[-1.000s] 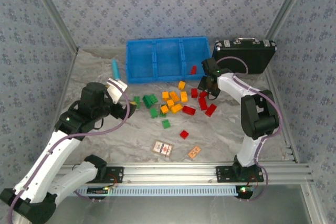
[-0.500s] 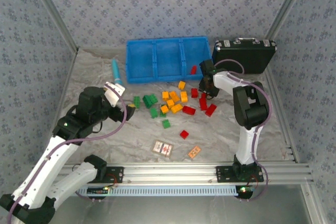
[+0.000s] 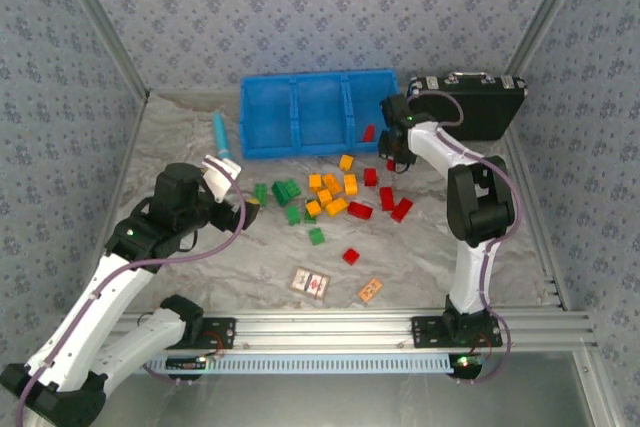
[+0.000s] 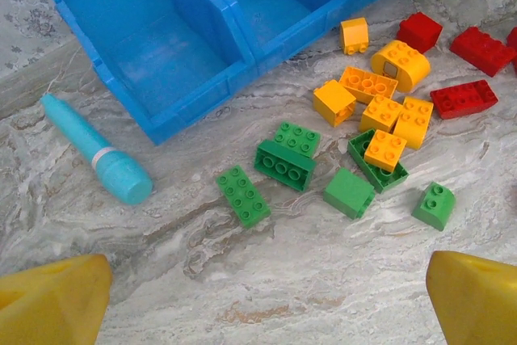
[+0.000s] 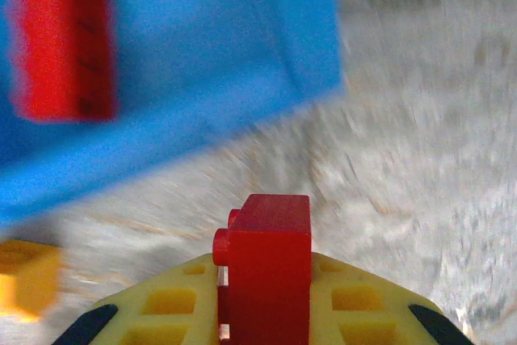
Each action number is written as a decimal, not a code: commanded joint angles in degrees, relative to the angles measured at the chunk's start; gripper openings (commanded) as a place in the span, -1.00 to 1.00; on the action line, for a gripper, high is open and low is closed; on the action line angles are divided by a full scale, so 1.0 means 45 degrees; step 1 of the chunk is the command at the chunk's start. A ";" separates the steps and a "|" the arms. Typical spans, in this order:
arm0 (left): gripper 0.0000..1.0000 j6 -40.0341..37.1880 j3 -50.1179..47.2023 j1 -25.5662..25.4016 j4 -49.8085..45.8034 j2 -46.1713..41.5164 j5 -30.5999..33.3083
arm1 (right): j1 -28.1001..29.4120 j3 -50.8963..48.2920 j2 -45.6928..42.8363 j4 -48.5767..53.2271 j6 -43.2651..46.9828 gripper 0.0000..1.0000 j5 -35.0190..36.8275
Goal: Sort the legos into containers by color
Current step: Pick up the lego from the middle-right of the table, then place the lego in the container.
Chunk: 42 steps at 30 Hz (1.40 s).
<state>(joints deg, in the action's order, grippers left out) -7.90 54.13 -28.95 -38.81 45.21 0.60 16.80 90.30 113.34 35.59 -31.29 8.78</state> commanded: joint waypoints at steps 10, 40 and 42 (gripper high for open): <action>1.00 0.0237 0.0217 -0.0012 0.0050 0.0530 -0.0184 | 0.0037 0.6818 0.4009 0.0621 0.3050 -0.63 0.0022; 1.00 0.1091 0.0008 -0.0012 -0.0107 0.0639 -0.0358 | 0.1104 0.0282 -0.0216 -0.1417 0.3203 0.15 -0.0353; 1.00 0.1144 -0.0027 -0.0012 -0.0105 0.0637 -0.0406 | 0.1262 -0.0567 -0.0569 -0.1665 0.3138 0.19 -0.0486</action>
<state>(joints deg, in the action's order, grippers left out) -3.77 54.13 -28.95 -40.27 48.75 -0.75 21.56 92.16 112.33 30.59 -17.08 7.88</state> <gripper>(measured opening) 0.998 0.589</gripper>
